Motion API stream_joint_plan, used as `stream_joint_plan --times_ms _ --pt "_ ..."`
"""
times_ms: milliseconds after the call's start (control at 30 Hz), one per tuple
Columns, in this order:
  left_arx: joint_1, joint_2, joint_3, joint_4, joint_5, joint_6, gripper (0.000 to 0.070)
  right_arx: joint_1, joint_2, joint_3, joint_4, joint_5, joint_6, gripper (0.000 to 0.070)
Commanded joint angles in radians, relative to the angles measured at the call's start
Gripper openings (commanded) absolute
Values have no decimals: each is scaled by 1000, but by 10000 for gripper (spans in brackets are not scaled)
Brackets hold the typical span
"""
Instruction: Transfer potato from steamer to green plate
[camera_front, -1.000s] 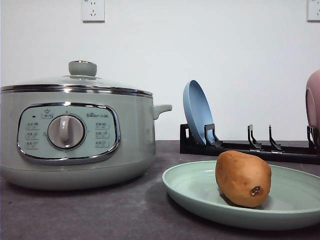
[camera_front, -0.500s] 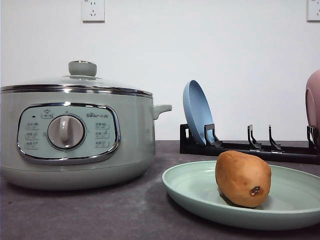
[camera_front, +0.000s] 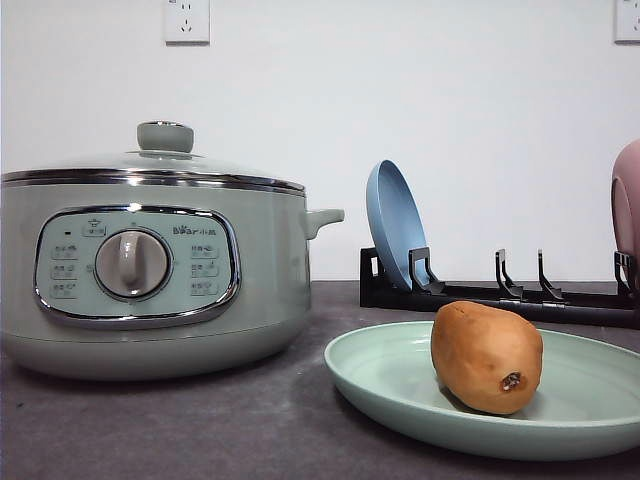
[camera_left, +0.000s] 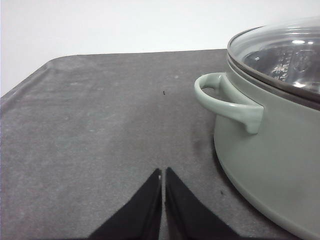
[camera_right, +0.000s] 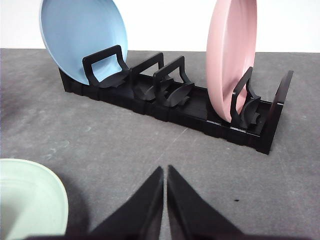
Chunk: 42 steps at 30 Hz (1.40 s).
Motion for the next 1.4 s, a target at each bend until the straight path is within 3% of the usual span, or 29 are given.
stream_joint_plan --times_ms 0,1367 --pt "2 -2 -20 -5 -3 -2 2 -2 -3 -5 3 -2 14 0" --pt "2 -2 -20 -5 -3 -2 2 -2 -3 -5 3 -2 13 0"
